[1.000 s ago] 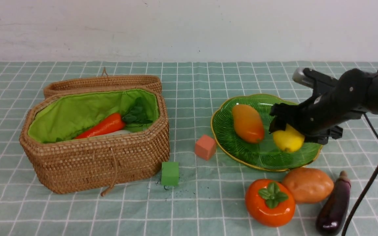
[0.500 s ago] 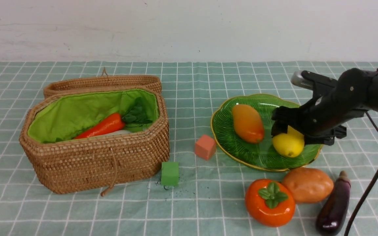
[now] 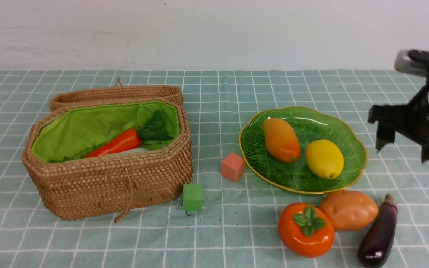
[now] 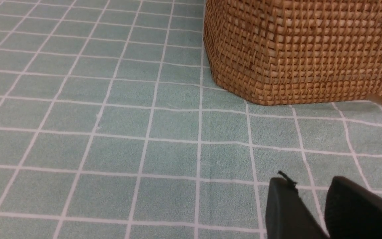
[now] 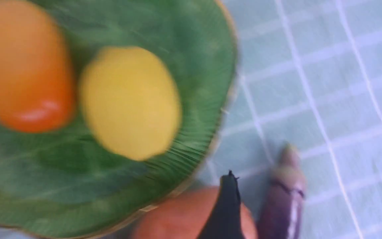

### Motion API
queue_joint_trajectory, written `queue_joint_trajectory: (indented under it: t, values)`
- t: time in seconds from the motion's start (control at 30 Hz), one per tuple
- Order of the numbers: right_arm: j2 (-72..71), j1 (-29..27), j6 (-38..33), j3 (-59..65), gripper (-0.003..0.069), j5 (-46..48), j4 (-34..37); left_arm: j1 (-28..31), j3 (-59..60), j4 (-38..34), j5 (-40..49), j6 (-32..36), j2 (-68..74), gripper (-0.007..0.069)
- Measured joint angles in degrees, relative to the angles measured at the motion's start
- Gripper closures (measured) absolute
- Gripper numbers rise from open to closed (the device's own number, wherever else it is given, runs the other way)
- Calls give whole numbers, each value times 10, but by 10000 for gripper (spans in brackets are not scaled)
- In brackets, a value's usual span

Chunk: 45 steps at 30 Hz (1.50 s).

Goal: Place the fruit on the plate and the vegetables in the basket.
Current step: Grab an eggplant with your right arm and place it in the basket on the left.

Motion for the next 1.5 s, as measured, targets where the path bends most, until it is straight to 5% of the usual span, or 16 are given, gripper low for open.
queue_joint_trajectory:
  t: [0.27,0.63,0.8,0.93,1.5]
  values:
    - [2,-48,57,120,136,-102,69,0,0,0,0,0,0,426]
    - [80,-90,-79,128,140,-143,200,0,0,0,0,0,0,413]
    - [117,-93,-107,120,203,-135,200,0,0,0,0,0,0,409]
    - [118,-103,-112,118,384,-124,194,0,0,0,0,0,0,407]
    - [-77,-124,-169,121,378,-169,170,0,0,0,0,0,0,388]
